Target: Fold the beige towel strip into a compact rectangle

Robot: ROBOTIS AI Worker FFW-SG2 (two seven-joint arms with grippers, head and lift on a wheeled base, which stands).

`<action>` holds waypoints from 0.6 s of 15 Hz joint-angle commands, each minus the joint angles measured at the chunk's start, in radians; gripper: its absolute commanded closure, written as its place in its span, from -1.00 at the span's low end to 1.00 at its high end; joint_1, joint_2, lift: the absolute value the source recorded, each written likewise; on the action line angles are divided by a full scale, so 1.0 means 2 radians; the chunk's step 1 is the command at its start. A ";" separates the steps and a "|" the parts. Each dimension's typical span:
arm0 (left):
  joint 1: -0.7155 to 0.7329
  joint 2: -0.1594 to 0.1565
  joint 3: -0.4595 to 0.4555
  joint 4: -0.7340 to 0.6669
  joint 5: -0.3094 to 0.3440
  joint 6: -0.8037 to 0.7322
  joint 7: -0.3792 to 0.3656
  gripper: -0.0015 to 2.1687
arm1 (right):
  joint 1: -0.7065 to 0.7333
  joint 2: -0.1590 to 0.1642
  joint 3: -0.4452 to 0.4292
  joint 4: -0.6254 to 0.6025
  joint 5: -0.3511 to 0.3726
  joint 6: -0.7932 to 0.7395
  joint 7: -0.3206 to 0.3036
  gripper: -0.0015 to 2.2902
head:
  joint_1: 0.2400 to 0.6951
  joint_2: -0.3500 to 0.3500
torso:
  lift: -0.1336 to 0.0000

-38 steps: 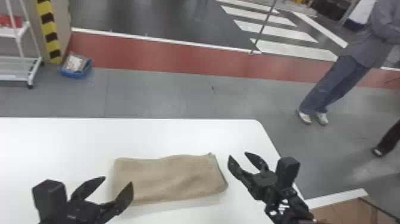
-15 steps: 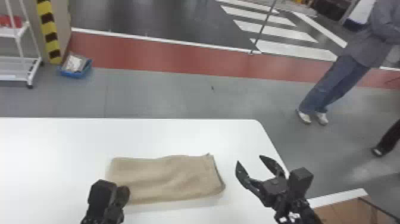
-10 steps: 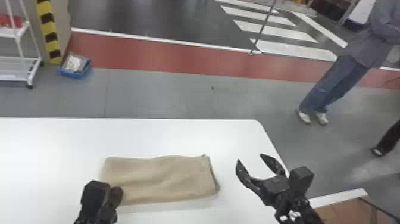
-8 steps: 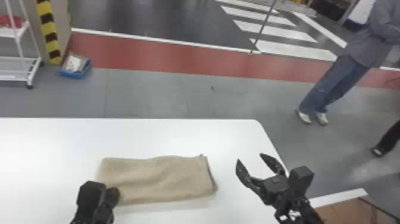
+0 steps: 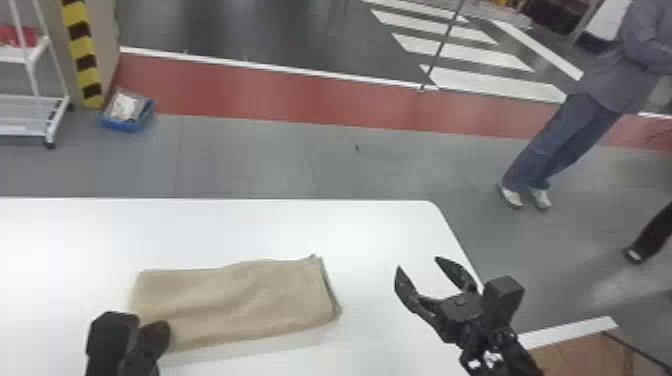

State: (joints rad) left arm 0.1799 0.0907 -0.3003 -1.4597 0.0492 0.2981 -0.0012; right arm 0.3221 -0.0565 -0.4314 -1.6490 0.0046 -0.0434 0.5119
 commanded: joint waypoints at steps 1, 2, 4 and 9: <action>0.027 0.005 0.001 -0.052 0.005 0.001 -0.012 0.59 | 0.000 0.001 0.001 -0.001 0.001 0.011 -0.003 -0.85 | 1.00 -0.99 | 1.00; 0.038 0.006 0.003 -0.076 0.011 0.001 -0.019 0.51 | -0.006 0.000 -0.001 -0.001 0.005 0.028 -0.007 -0.86 | 1.00 -1.00 | 1.00; 0.053 0.008 0.006 -0.112 0.016 0.001 -0.034 0.44 | -0.013 0.001 0.002 0.008 0.012 0.040 -0.032 -0.88 | 1.00 -1.00 | 1.00; 0.038 0.006 -0.004 -0.095 0.015 -0.022 -0.042 0.37 | -0.065 0.003 0.042 0.091 0.019 0.075 -0.085 -0.85 | 1.00 -1.00 | 1.00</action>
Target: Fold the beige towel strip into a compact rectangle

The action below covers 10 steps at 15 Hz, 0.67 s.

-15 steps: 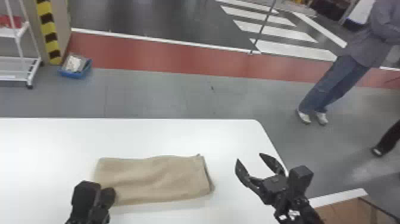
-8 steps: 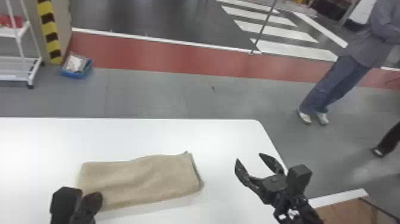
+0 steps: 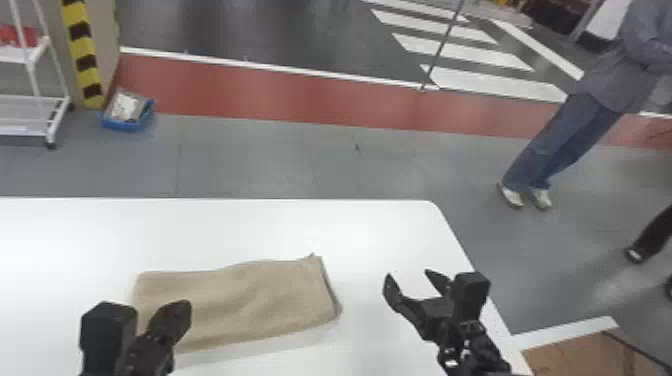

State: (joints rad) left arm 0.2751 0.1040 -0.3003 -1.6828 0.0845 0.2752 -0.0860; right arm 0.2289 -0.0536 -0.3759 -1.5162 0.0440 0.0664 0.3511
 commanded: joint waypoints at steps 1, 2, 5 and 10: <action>-0.019 -0.001 -0.011 0.034 -0.007 -0.018 0.005 0.37 | -0.030 0.006 0.022 0.036 0.000 0.039 -0.012 -0.85 | 1.00 -1.00 | 1.00; -0.026 -0.004 -0.013 0.049 -0.012 -0.024 0.007 0.37 | -0.044 0.011 0.031 0.051 -0.001 0.048 -0.018 -0.85 | 1.00 -1.00 | 1.00; -0.036 -0.005 -0.014 0.080 -0.016 -0.066 0.011 0.37 | -0.071 0.018 0.066 0.071 -0.014 0.082 -0.037 -0.85 | 1.00 -0.95 | 1.00; -0.039 -0.004 -0.012 0.085 -0.015 -0.070 0.008 0.38 | -0.091 0.027 0.087 0.063 -0.037 0.169 -0.047 -0.85 | 1.00 -0.74 | 1.00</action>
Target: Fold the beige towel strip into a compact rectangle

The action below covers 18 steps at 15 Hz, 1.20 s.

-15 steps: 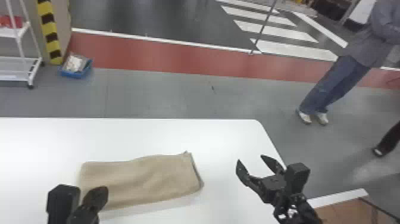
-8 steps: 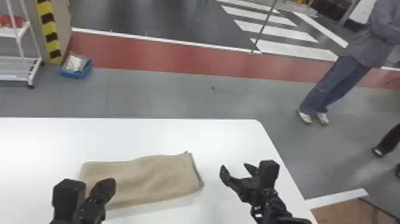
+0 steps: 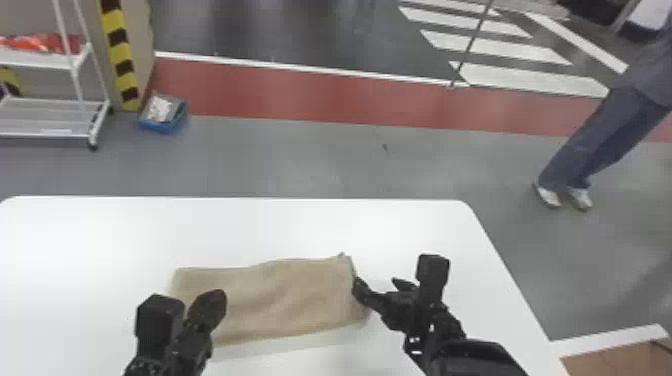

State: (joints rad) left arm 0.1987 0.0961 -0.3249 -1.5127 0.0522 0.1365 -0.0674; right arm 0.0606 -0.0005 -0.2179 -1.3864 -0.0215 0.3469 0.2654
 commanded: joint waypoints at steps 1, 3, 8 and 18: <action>0.000 -0.001 0.000 0.001 0.001 -0.001 -0.002 0.38 | -0.012 0.001 0.012 -0.001 -0.004 0.035 -0.006 -0.85 | 1.00 -0.72 | 1.00; 0.000 0.000 0.000 0.001 0.002 -0.006 -0.003 0.38 | -0.020 0.001 0.018 0.001 -0.008 0.047 -0.008 -0.85 | 1.00 -0.70 | 1.00; -0.002 -0.001 0.000 0.009 0.002 -0.018 -0.005 0.38 | -0.038 0.001 0.025 0.000 -0.011 0.107 -0.008 -0.85 | 1.00 -0.64 | 1.00; -0.005 0.000 0.002 0.010 0.002 -0.016 -0.007 0.38 | -0.069 -0.001 0.016 0.008 -0.003 0.196 -0.005 -0.81 | 1.00 -0.60 | 1.00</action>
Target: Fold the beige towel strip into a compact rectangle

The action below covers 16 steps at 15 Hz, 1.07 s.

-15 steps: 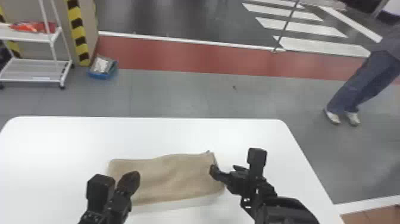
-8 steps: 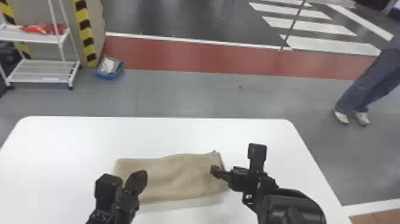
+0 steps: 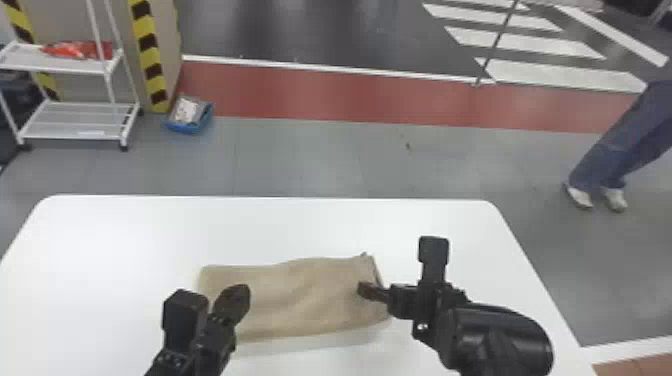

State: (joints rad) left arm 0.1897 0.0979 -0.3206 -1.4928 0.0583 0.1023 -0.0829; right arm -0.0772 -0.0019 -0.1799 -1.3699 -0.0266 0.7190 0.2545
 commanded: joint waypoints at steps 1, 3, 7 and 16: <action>0.000 -0.001 -0.002 0.000 -0.002 0.001 0.001 0.38 | -0.001 -0.001 -0.004 0.000 -0.001 0.010 0.002 -0.81 | 1.00 -0.60 | 1.00; 0.000 -0.001 -0.002 0.002 -0.002 0.001 0.001 0.38 | -0.002 -0.001 -0.003 0.000 0.000 0.010 0.003 -0.74 | 1.00 -0.61 | 1.00; 0.000 0.001 0.000 0.002 -0.002 0.001 0.000 0.38 | -0.009 -0.001 -0.003 0.007 0.000 0.019 0.012 -0.44 | 1.00 -0.61 | 1.00; 0.000 0.002 -0.001 0.001 -0.003 0.008 -0.001 0.38 | 0.034 -0.001 -0.004 -0.073 -0.033 0.060 0.035 -0.02 | 1.00 -0.55 | 1.00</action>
State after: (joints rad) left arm 0.1886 0.1013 -0.3194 -1.4912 0.0522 0.1173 -0.0844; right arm -0.0302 -0.0047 -0.1860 -1.4640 -0.0800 0.8162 0.3245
